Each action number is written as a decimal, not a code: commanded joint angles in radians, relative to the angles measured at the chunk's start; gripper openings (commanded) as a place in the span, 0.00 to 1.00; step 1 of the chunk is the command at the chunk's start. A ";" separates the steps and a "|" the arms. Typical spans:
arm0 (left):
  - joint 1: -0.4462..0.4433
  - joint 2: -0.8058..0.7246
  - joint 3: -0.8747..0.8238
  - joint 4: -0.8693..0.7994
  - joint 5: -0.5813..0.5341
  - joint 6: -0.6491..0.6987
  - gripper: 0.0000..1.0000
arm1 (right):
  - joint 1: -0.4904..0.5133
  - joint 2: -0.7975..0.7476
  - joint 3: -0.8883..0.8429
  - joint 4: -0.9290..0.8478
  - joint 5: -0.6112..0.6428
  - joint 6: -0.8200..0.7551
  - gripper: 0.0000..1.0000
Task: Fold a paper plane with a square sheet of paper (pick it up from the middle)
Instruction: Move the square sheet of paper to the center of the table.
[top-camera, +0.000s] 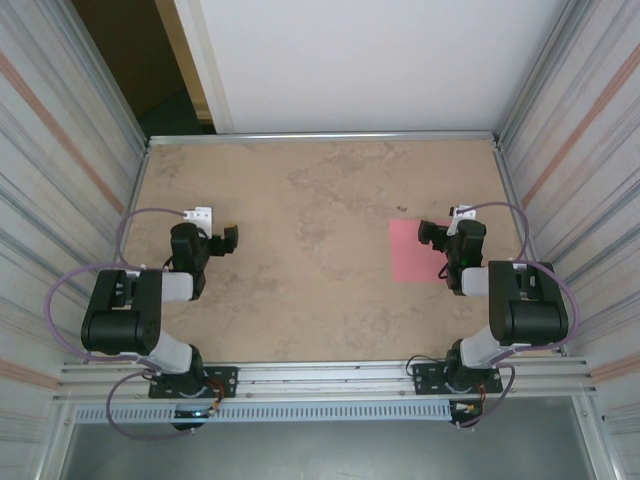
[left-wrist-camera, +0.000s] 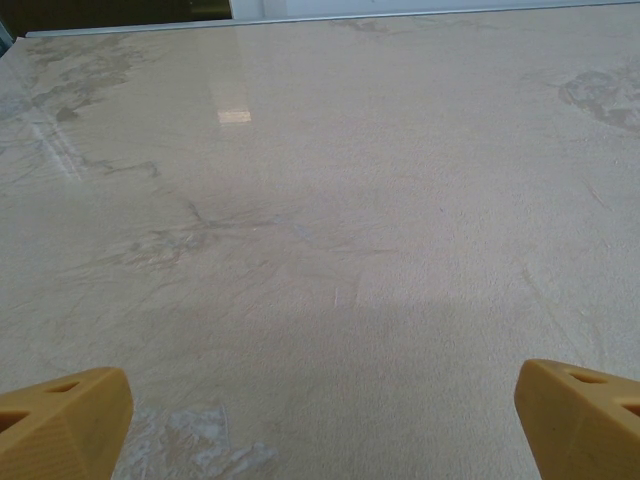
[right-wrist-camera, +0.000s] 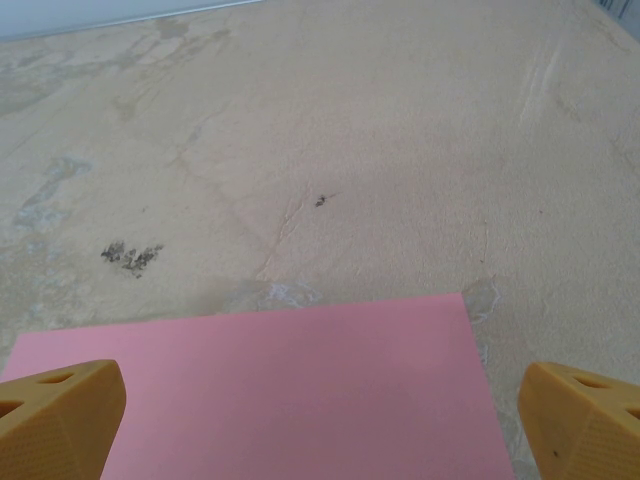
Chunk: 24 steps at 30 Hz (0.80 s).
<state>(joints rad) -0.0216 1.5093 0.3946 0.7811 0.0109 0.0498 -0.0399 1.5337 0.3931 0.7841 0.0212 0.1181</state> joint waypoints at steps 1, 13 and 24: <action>0.004 0.002 0.016 0.010 0.015 0.018 0.99 | -0.003 0.004 0.022 0.001 -0.008 -0.028 0.99; -0.046 -0.195 0.054 -0.240 -0.149 -0.022 0.99 | 0.054 -0.164 0.173 -0.366 0.176 -0.014 0.99; -0.046 -0.475 0.271 -0.839 0.030 -0.445 0.99 | 0.089 -0.322 0.451 -1.015 0.063 0.349 0.99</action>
<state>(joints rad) -0.0669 1.0584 0.6315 0.1440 -0.0666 -0.2424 0.0402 1.2407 0.8276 0.0200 0.1238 0.3367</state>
